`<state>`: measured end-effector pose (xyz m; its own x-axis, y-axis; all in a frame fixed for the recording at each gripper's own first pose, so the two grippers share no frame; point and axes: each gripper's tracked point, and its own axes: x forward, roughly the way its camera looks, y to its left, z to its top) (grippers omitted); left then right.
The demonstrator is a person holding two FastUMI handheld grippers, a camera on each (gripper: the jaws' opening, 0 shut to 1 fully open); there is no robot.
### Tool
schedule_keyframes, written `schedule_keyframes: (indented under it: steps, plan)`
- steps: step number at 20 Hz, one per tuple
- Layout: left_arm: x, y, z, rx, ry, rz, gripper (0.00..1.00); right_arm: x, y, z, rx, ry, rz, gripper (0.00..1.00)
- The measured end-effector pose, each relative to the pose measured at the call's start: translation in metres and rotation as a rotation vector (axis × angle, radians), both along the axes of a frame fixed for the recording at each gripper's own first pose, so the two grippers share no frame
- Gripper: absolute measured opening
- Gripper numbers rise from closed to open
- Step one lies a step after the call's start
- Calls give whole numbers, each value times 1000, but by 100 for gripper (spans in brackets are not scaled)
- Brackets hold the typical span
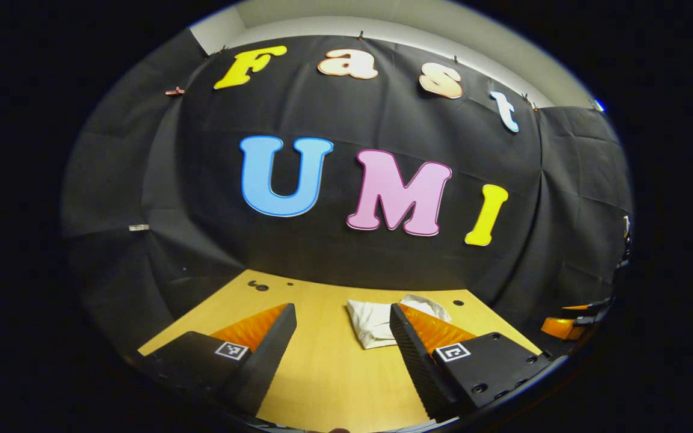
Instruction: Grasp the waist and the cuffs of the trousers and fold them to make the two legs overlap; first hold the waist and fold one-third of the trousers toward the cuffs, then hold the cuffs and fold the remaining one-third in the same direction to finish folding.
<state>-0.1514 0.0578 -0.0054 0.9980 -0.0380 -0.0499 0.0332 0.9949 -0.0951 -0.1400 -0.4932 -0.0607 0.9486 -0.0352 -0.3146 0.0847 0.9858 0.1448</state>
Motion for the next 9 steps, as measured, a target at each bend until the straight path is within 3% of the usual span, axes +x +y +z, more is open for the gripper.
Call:
schedule_keyframes:
  steps: [3,9]
  plan:
    - [-28,10,4,48,-15,10,97,-14,-1,19,-28,-30,-21,97]
    - [-44,1,-2,25,-3,-12,97,-22,1,49,-25,-99,-61,98]
